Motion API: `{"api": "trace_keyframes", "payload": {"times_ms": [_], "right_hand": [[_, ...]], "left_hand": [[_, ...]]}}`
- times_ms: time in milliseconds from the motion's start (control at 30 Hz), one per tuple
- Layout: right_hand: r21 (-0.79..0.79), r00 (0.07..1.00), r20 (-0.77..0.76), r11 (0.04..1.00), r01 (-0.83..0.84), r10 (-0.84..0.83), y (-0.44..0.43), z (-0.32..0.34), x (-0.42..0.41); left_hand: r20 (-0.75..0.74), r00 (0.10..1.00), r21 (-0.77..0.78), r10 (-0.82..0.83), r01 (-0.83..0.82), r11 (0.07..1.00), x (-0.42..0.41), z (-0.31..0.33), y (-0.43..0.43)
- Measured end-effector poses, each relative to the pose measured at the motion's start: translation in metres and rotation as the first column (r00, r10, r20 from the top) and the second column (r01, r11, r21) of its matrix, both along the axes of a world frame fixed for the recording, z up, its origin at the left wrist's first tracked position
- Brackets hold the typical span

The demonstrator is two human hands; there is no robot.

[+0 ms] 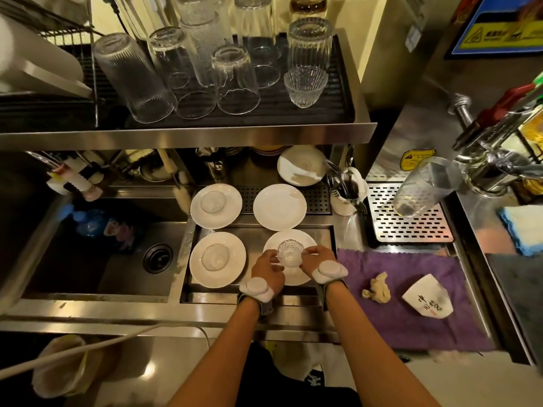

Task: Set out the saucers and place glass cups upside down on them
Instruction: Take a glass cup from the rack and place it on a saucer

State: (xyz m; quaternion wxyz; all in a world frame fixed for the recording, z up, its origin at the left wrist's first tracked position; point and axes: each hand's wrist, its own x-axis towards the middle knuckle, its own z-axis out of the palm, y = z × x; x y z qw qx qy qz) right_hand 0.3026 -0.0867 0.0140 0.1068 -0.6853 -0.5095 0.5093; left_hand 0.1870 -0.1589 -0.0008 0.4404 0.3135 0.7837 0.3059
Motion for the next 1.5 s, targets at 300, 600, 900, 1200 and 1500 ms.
{"api": "trace_keyframes", "payload": {"times_ms": [300, 600, 900, 1200, 1500], "right_hand": [[-0.018, 0.999, -0.03, 1.0, 0.018, -0.019, -0.001, -0.01, 0.003], [-0.04, 1.0, -0.016, 0.999, 0.01, -0.011, -0.001, -0.011, 0.01], [0.026, 0.999, -0.039, 0.999, -0.026, 0.027, 0.011, 0.018, 0.022], [0.171, 0.99, -0.135, 0.985, -0.023, 0.046, 0.037, 0.081, 0.019], [0.36, 0.963, -0.271, 0.929, 0.089, 0.013, 0.069, 0.174, 0.013]], "left_hand": [[-0.004, 0.999, -0.019, -0.034, 0.034, 0.999, -0.004, -0.006, 0.0], [-0.037, 0.999, -0.049, -0.03, 0.028, 0.998, -0.008, 0.0, -0.001], [-0.204, 0.979, 0.053, 0.017, -0.007, 0.999, -0.01, 0.034, 0.011], [-0.13, 0.988, 0.332, 0.089, -0.041, 0.942, -0.01, 0.109, 0.041], [-0.187, 0.98, 0.543, 0.072, 0.042, 0.838, -0.019, 0.196, 0.082]]}}
